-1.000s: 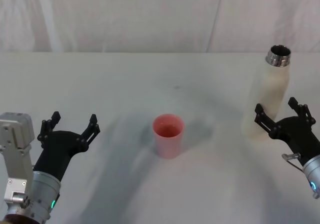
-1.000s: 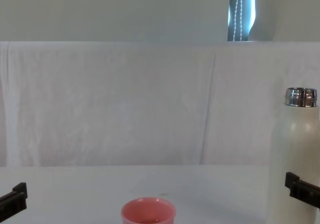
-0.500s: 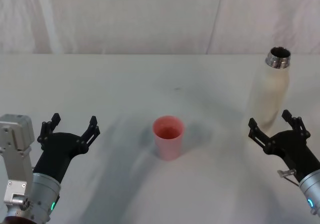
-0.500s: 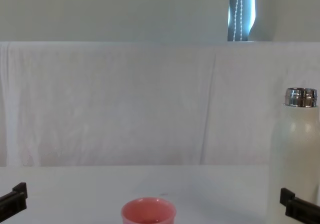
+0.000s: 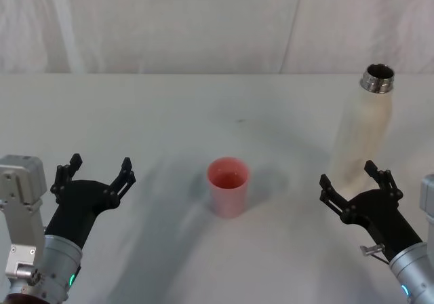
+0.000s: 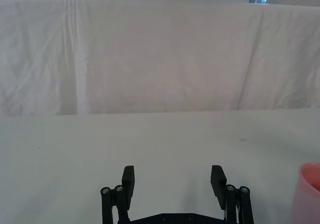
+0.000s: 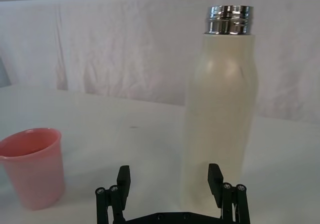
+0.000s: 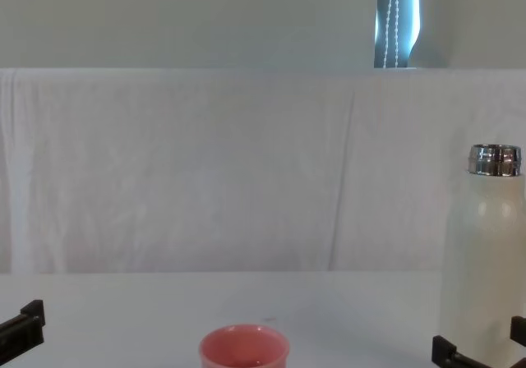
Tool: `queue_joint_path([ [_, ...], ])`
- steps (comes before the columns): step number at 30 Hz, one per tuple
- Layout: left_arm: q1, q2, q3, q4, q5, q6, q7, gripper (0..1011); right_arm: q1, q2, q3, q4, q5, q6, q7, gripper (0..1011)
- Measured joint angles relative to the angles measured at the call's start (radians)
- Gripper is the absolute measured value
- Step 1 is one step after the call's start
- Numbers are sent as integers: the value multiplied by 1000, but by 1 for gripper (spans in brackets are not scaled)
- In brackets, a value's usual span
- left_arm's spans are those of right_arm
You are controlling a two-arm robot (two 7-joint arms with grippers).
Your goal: Grasp the thermos with one hand and pour water into the cup lid.
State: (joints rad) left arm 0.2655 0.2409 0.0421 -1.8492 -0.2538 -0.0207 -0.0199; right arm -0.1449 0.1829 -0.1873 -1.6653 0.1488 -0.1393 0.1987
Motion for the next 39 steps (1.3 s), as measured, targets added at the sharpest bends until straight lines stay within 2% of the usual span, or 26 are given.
queue_joint_path([
  [10,0,0,0,0,0,0,0,1001,-13,-11,-12,5,-9,-22,6,1001],
  [39,0,0,0,0,0,0,0,1001,-12,-11,-11,6,-7,-23,8,1001],
])
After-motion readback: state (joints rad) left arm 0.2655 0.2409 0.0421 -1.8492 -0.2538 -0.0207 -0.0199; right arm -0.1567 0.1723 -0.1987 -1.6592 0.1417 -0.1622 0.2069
